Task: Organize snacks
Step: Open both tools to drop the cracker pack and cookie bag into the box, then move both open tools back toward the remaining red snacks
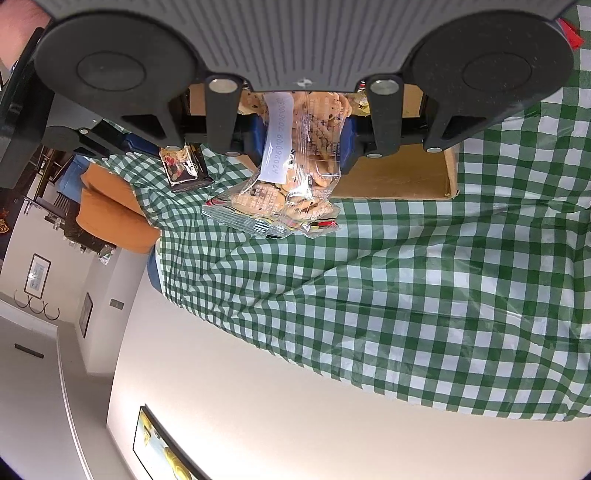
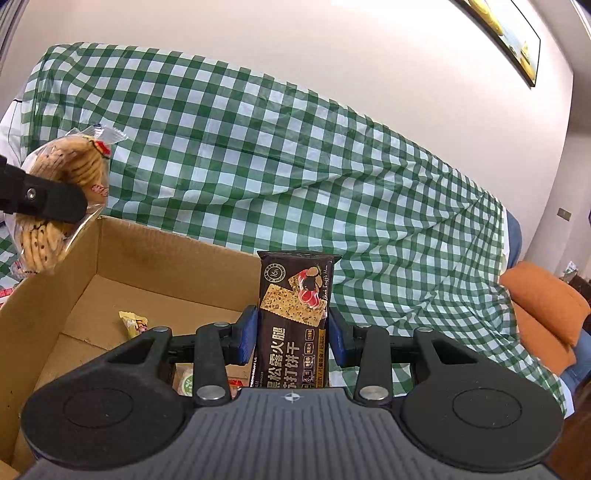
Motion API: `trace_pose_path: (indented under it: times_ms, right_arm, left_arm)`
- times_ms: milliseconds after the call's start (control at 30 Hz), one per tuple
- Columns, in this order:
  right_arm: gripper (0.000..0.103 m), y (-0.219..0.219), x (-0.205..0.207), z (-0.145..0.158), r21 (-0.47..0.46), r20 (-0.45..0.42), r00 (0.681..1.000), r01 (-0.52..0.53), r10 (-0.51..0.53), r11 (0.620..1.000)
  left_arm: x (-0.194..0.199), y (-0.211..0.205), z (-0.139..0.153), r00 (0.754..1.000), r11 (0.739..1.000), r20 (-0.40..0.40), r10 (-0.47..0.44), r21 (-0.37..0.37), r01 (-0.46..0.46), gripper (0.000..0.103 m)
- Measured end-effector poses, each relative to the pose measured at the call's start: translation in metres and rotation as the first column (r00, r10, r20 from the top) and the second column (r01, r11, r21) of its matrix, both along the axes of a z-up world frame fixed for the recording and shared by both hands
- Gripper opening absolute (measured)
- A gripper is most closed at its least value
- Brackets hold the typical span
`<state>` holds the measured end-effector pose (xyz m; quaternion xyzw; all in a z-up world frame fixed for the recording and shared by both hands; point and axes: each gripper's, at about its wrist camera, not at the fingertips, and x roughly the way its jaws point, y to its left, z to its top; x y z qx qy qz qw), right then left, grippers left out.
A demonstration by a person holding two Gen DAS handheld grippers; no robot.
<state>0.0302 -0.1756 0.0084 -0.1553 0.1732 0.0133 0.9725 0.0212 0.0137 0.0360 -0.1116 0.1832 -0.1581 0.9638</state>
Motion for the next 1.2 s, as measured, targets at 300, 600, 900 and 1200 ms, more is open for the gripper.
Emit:
trace_pose_path:
  times_ms: [300, 600, 900, 1200]
  right_arm:
    - [0.046, 0.002, -0.003, 0.002, 0.009, 0.011, 1.0, -0.02, 0.02, 1.0]
    - [0.068, 0.006, -0.002, 0.005, 0.047, 0.012, 1.0, 0.006, -0.007, 0.999]
    - [0.069, 0.037, -0.011, 0.004, 0.061, 0.001, 0.998, -0.061, 0.061, 0.996]
    - [0.069, 0.06, -0.019, 0.007, 0.076, -0.017, 0.991, -0.134, 0.136, 0.988]
  left_arm:
    - [0.003, -0.008, -0.004, 0.998, 0.998, -0.031, -0.056, 0.003, 0.056, 0.064]
    - [-0.004, 0.008, -0.001, 1.0, 1.0, -0.006, 0.013, -0.003, -0.013, 0.066]
    - [-0.014, 0.047, 0.0, 0.995, 0.997, -0.076, 0.07, 0.017, -0.069, 0.04]
    - [0.046, 0.109, -0.017, 0.931, 0.98, -0.341, 0.13, 0.187, -0.068, 0.045]
